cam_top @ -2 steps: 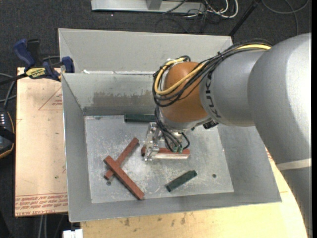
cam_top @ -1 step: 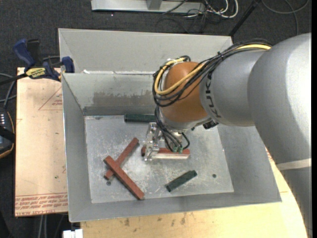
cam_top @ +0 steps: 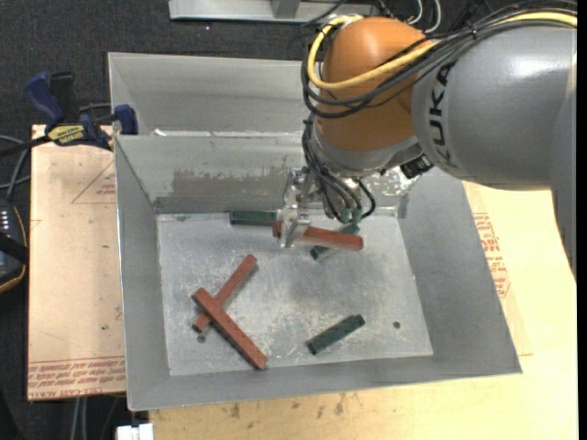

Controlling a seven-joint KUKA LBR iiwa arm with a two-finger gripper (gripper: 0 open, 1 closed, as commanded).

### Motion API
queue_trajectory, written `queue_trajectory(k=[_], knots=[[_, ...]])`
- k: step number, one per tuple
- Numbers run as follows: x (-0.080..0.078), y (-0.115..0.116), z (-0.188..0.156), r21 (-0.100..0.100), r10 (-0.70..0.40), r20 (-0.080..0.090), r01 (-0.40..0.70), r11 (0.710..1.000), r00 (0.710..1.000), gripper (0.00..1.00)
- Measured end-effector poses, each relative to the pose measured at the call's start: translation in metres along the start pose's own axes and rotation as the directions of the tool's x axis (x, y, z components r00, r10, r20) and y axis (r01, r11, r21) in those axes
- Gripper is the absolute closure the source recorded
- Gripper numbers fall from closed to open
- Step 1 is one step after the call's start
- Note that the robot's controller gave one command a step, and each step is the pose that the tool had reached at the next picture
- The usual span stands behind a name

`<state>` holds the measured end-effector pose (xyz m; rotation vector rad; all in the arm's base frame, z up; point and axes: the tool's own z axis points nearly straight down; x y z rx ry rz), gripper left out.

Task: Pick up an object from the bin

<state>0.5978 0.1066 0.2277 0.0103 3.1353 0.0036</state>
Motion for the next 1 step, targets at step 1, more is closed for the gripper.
queue_trajectory(k=[1], knots=[[0.0008,-0.0002,0.0014,0.001,0.0,-0.003,0.0,1.0,1.0,1.0]])
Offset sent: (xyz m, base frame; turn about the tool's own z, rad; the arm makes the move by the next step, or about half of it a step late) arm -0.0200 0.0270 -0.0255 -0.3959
